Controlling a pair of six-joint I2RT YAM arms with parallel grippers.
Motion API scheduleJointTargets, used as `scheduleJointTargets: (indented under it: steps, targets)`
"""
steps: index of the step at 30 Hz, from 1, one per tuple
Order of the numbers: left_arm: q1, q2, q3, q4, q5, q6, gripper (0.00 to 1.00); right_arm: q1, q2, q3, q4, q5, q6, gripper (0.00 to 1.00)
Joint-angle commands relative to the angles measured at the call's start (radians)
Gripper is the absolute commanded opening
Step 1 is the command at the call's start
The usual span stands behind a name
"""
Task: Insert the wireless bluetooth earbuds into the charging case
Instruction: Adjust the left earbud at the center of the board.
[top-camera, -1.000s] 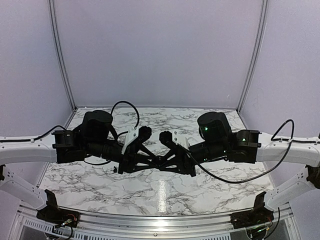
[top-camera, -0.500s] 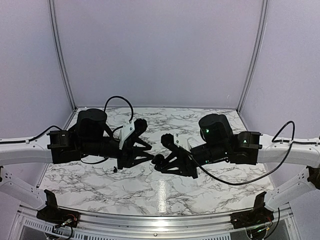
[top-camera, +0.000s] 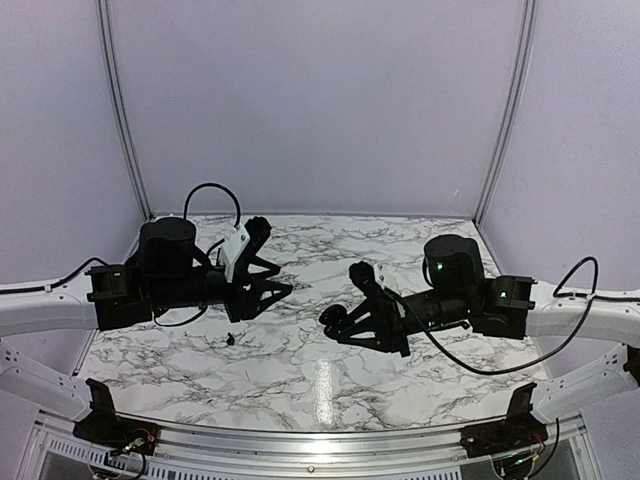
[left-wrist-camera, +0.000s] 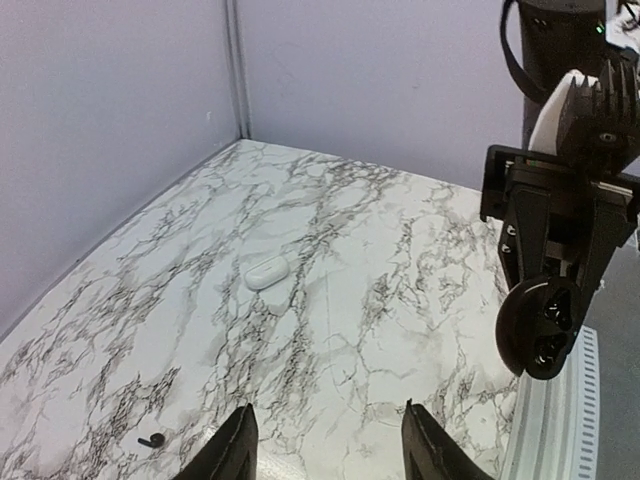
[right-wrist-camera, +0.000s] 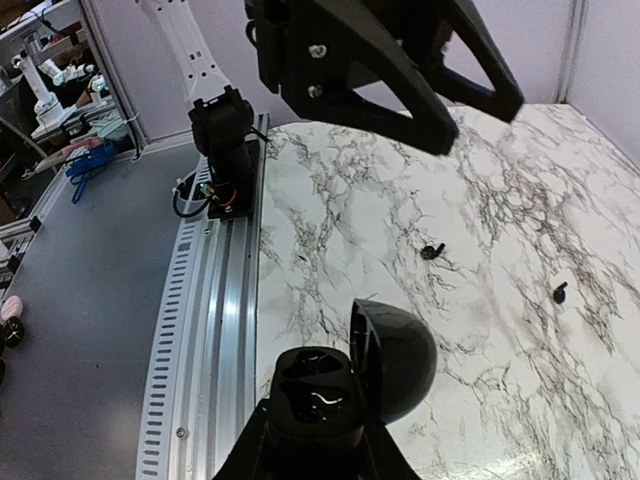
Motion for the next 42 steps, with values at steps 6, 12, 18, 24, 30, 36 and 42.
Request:
scheduleJointTargets:
  steps: [6,12,18,24,30,36,42]
  targets:
    - [0.223,0.114,-0.019,-0.019,-0.173,-0.34,0.51,-0.189,-0.102,-0.161,0.254,-0.065,0.185,0.0]
    - [0.292,0.18,-0.056,0.014,-0.195,-0.433,0.48,-0.258,-0.137,-0.214,0.294,-0.083,0.193,0.0]
    - [0.336,0.289,-0.028,-0.02,-0.127,-0.423,0.46,-0.263,-0.143,-0.238,0.308,-0.074,0.16,0.0]
    - [0.336,0.399,0.073,-0.148,-0.104,-0.365,0.45,-0.263,-0.178,-0.264,0.331,-0.068,0.152,0.0]
    - [0.335,0.283,-0.054,-0.168,-0.117,-0.461,0.45,-0.263,-0.162,-0.269,0.333,-0.077,0.157,0.0]
    - [0.33,0.198,-0.124,-0.3,-0.106,-0.505,0.45,-0.263,-0.152,-0.269,0.339,-0.094,0.161,0.0]
    - [0.32,0.227,-0.141,-0.354,-0.099,-0.555,0.43,-0.263,-0.151,-0.27,0.341,-0.1,0.16,0.0]
